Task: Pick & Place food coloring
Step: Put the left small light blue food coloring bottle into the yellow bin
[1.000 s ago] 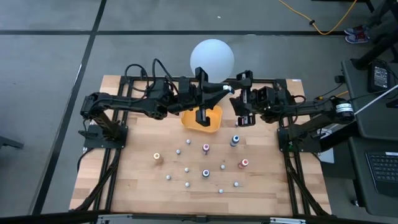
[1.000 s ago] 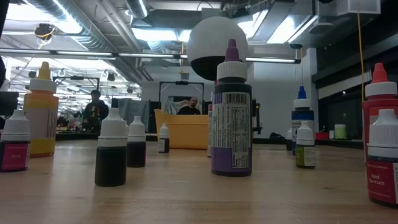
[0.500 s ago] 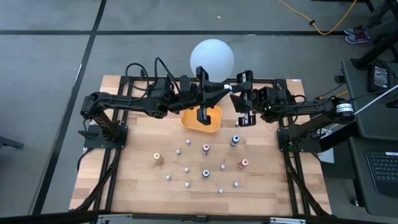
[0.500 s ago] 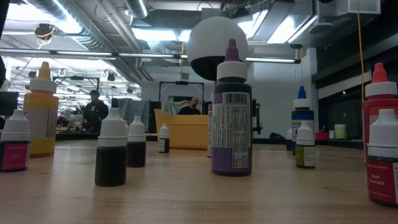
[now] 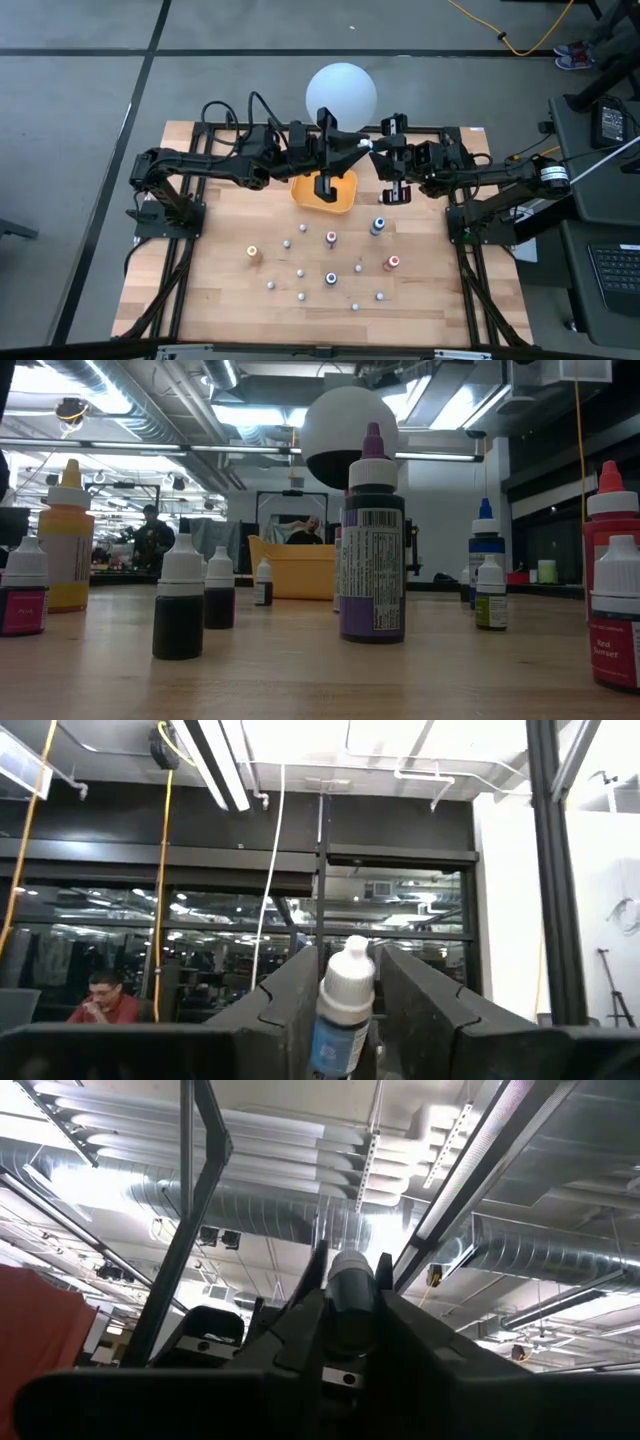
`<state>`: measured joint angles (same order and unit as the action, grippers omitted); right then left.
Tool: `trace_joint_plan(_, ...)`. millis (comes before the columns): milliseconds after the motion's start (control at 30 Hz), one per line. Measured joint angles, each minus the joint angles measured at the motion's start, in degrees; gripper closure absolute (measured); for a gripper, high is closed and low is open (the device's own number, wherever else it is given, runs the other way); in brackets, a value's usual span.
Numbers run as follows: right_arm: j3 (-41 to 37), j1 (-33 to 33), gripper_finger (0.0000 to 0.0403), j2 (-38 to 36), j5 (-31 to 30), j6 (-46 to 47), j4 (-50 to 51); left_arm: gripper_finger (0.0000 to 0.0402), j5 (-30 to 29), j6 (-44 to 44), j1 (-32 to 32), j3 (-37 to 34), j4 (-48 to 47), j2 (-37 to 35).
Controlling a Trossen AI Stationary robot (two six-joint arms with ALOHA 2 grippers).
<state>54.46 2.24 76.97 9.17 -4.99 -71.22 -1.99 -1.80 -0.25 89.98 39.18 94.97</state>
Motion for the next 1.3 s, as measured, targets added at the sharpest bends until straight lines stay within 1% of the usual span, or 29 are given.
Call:
trace_joint_plan(133,0.0,0.0,0.0315,0.0,0.0,0.1,0.0,0.0258,0.6,0.0,0.0,0.1,-2.7,-2.5)
trace_joint_plan(233,0.0,0.0,0.0321,0.0,0.0,1.1,0.5,0.0232,0.7,0.8,0.0,0.2,-10.7,-6.1)
trace_joint_plan(333,0.0,0.0,0.0320,-0.2,0.0,5.1,3.1,0.0211,-0.1,0.9,0.0,0.9,-26.7,-11.4)
trace_joint_plan(400,0.0,0.0,0.0317,-0.8,0.1,7.7,8.0,0.0202,-1.6,-0.7,0.6,4.1,-43.3,-14.8)
trace_joint_plan(500,0.0,0.0,0.0316,-1.8,0.1,9.3,15.2,0.0197,-5.5,-1.4,0.9,11.2,-65.6,-16.5)
trace_joint_plan(600,0.0,0.0,0.0318,-2.2,0.1,10.5,17.9,0.0197,-8.0,-1.5,0.8,18.5,-79.8,-15.7)
trace_joint_plan(700,0.0,0.0,0.0317,-2.3,0.1,11.8,19.0,0.0197,-8.8,-1.0,0.9,23.9,-86.9,-14.0)
trace_joint_plan(767,0.0,0.0,0.0317,-2.3,0.5,12.1,20.2,0.0197,-8.9,-0.6,0.9,25.2,-87.6,-12.3)
trace_joint_plan(900,0.0,0.0,0.0317,-2.3,1.0,11.6,20.8,0.0197,-5.5,0.0,0.7,25.4,-87.8,-8.6)
trace_joint_plan(1033,0.0,0.0,0.0316,-2.3,1.0,10.7,21.0,0.0197,-5.0,2.1,0.8,25.4,-86.1,-5.8)
trace_joint_plan(1300,0.0,0.0,0.0316,-2.3,1.0,9.4,22.3,0.0197,-4.7,3.1,0.7,25.5,-82.1,-6.0)
